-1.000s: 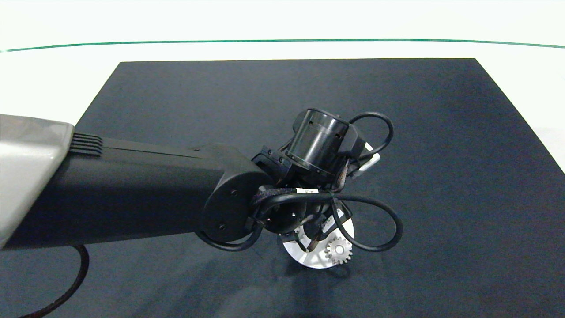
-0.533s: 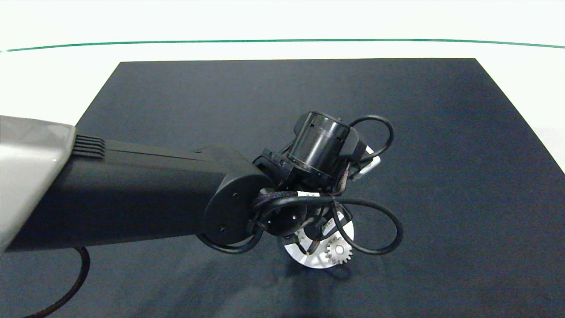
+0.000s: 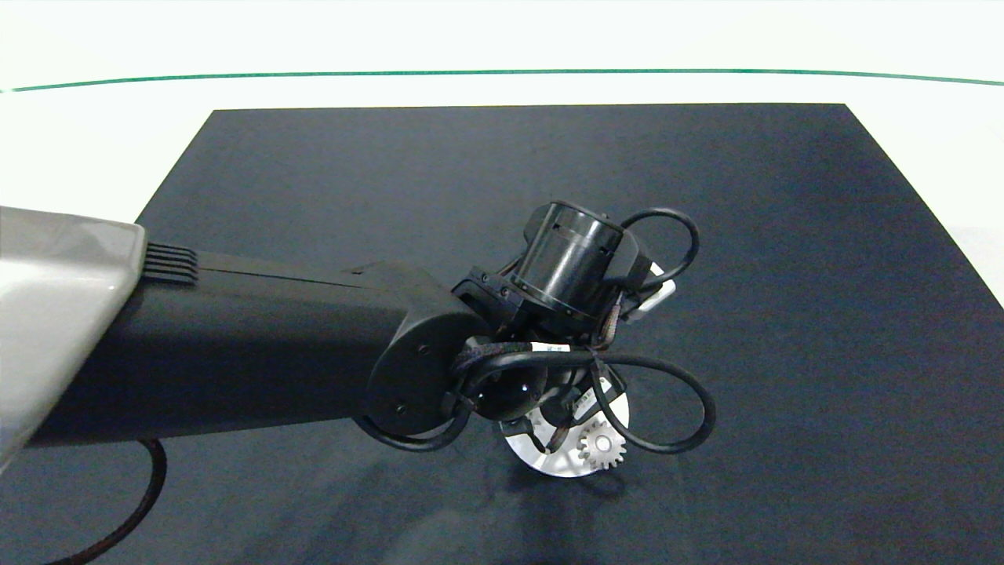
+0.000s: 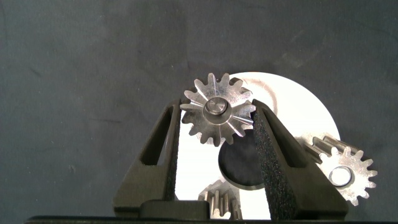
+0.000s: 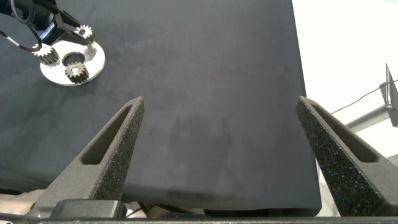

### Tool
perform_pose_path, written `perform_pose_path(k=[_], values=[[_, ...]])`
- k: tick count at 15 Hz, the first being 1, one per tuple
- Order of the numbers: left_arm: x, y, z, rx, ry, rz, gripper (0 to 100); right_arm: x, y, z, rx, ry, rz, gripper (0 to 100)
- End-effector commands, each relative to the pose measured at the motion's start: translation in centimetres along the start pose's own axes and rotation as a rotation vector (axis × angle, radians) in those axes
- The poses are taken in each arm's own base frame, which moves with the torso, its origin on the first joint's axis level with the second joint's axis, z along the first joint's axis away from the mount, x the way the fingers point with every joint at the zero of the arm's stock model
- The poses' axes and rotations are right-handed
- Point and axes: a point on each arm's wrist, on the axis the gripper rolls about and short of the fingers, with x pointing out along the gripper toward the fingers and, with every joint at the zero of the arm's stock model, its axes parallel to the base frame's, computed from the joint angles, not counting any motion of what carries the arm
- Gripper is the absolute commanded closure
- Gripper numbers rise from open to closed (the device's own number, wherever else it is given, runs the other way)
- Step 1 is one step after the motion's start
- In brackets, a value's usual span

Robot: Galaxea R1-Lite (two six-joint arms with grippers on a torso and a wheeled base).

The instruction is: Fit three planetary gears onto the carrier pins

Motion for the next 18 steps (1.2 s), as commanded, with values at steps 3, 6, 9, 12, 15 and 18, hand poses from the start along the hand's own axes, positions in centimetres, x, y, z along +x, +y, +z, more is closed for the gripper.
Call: perform_pose_path(k=[3, 6, 9, 12, 15, 18], values=[[0.2, -0.1, -0.1, 0.002, 0.008, 0.0, 0, 0.0, 0.0, 0.0, -0.002, 0.006, 0.002, 0], [0.1, -0.1, -0.1, 0.002, 0.006, -0.001, 0, 0.0, 0.0, 0.0, -0.002, 0.006, 0.002, 0], [0.1, -0.2, -0.1, 0.004, 0.008, -0.003, 0, 0.0, 0.0, 0.0, -0.002, 0.004, 0.001, 0], [-0.1, -0.2, 0.0, 0.005, 0.004, -0.004, 0, 0.0, 0.0, 0.0, -0.002, 0.003, 0.001, 0], [-2.9, 1.4, 1.2, -0.01, -0.046, 0.016, 0, 0.0, 0.0, -0.1, -0.002, 0.004, 0.001, 0], [-10.3, 4.6, 1.7, -0.03, -0.01, 0.009, 0, 0.5, -0.1, 0.1, -0.002, 0.025, 0.008, 0]])
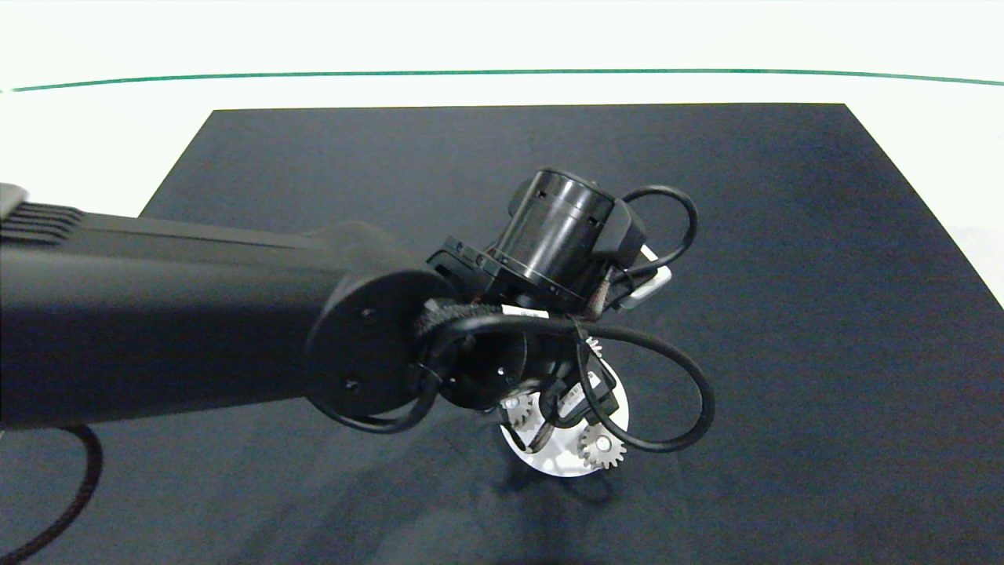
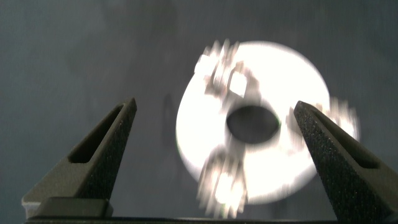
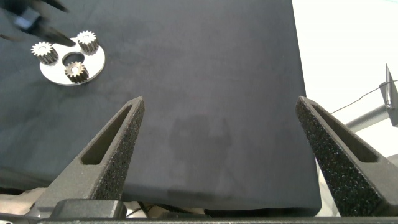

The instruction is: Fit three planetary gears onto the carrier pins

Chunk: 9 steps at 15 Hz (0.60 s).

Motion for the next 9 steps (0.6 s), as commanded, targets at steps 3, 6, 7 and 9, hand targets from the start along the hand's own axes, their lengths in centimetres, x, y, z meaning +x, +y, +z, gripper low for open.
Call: perform_pose_path(k=[3, 6, 7, 9], values=[[-15.3, 6.9, -3.4, -0.201, 0.065, 0.061, 0, 1.9, -0.2, 0.9, -0.003, 0.091, 0.012, 0], [-25.4, 8.4, -10.6, -0.356, 0.171, 0.144, 0, 4.7, -0.3, 2.7, -0.007, 0.196, 0.016, 0], [-28.6, 8.4, -12.4, -0.463, 0.11, 0.212, 0, 5.7, -0.3, 3.5, -0.006, 0.225, 0.01, 0], [-33.0, 7.1, -15.9, -0.568, 0.087, 0.321, 0, 7.2, -0.3, 4.7, -0.002, 0.277, -0.01, 0]])
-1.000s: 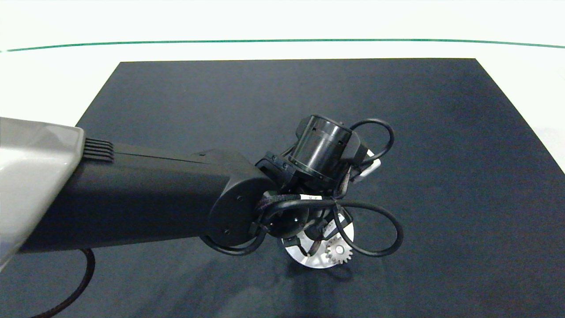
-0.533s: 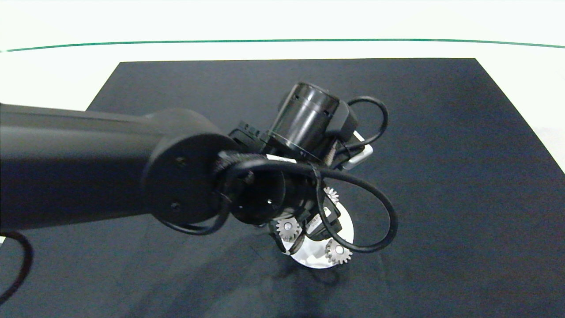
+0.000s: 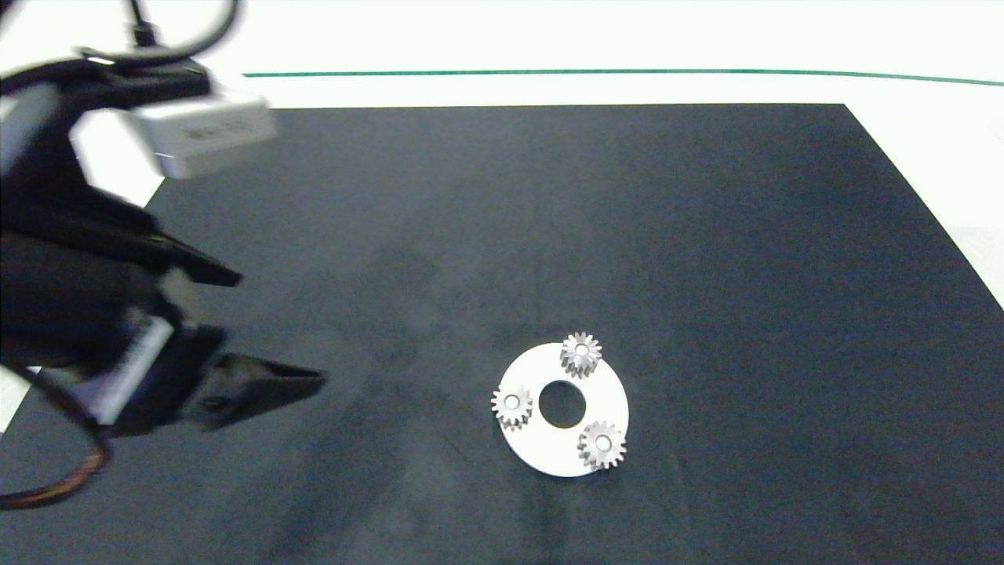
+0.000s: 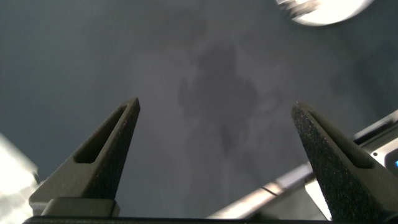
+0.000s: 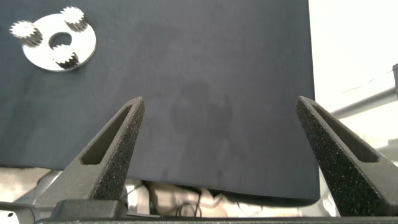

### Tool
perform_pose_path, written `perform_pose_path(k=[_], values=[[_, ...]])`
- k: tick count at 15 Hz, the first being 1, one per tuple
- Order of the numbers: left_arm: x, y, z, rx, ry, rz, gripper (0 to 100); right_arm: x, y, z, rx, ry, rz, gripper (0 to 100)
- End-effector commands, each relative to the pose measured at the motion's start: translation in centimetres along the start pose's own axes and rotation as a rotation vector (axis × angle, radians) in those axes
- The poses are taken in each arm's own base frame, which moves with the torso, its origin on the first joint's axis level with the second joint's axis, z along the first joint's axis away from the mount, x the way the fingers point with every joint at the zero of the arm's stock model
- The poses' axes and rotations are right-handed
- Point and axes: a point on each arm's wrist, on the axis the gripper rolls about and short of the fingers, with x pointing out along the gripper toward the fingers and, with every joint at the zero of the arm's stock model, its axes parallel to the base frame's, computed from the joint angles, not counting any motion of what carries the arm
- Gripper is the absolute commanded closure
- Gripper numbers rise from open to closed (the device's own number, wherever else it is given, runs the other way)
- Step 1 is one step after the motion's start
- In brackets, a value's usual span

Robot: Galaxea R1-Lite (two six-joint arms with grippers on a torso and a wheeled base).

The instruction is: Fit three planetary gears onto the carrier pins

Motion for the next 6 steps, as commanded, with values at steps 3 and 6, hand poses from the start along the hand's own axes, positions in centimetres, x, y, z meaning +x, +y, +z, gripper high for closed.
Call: perform_pose_path(k=[3, 6], values=[[-13.6, -0.5, -15.4, -0.529, -0.125, 0.468, 0, 2.3, 0.6, 1.3, -0.004, 0.174, -0.058, 0], [-15.4, -4.8, -21.5, -0.532, -0.287, 0.427, 0, 0.3, 1.7, -2.8, -0.018, 0.114, 0.004, 0]])
